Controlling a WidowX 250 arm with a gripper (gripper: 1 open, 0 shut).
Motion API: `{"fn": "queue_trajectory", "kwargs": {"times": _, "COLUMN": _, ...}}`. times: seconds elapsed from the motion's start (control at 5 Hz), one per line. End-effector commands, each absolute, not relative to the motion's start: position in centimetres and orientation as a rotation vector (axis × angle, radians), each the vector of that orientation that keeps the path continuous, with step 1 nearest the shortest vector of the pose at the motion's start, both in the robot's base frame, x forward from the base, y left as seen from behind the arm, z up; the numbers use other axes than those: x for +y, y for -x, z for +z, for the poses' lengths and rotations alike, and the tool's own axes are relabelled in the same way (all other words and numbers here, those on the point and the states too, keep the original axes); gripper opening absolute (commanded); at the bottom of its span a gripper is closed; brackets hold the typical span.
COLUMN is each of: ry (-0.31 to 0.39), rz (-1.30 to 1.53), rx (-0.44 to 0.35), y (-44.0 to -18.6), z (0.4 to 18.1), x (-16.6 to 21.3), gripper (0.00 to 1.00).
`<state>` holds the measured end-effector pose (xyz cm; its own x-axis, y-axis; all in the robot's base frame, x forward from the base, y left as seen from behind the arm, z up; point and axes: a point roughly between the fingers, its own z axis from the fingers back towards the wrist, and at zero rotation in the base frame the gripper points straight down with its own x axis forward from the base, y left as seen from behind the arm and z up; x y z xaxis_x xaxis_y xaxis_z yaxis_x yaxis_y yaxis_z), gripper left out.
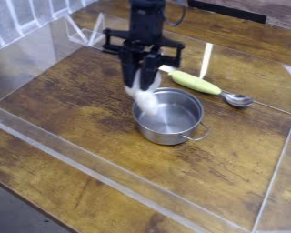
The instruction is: Put the mushroom in the silver pot
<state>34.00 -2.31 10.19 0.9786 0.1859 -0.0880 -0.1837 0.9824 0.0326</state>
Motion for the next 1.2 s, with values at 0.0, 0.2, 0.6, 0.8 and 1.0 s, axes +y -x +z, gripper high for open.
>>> {"fn": "queue_trajectory", "kwargs": {"times": 0.0, "ry": -0.015, "rz": 0.204, "rx": 0.057, "y": -34.3, "z": 10.7, "x": -3.7, "gripper": 0.00}}
{"fn": "queue_trajectory", "kwargs": {"times": 0.2, "ry": -0.017, "rz": 0.164, "rx": 0.063, "y": -34.3, "z": 9.8, "x": -3.0, "gripper": 0.00}}
{"fn": "queue_trajectory", "kwargs": {"times": 0.6, "ry": -0.037, "rz": 0.150, "rx": 0.077, "y": -34.9, "z": 6.9, "x": -0.8, "gripper": 0.00}}
{"fn": "queue_trajectory", "kwargs": {"times": 0.8, "ry": -0.037, "rz": 0.198, "rx": 0.080, "y": -35.4, "z": 5.2, "x": 0.7, "gripper": 0.00}}
{"fn": "queue_trajectory", "kwargs": {"times": 1.0, "ry": -0.035, "rz": 0.229, "rx": 0.083, "y": -35.7, "z": 4.2, "x": 1.5, "gripper": 1.00}}
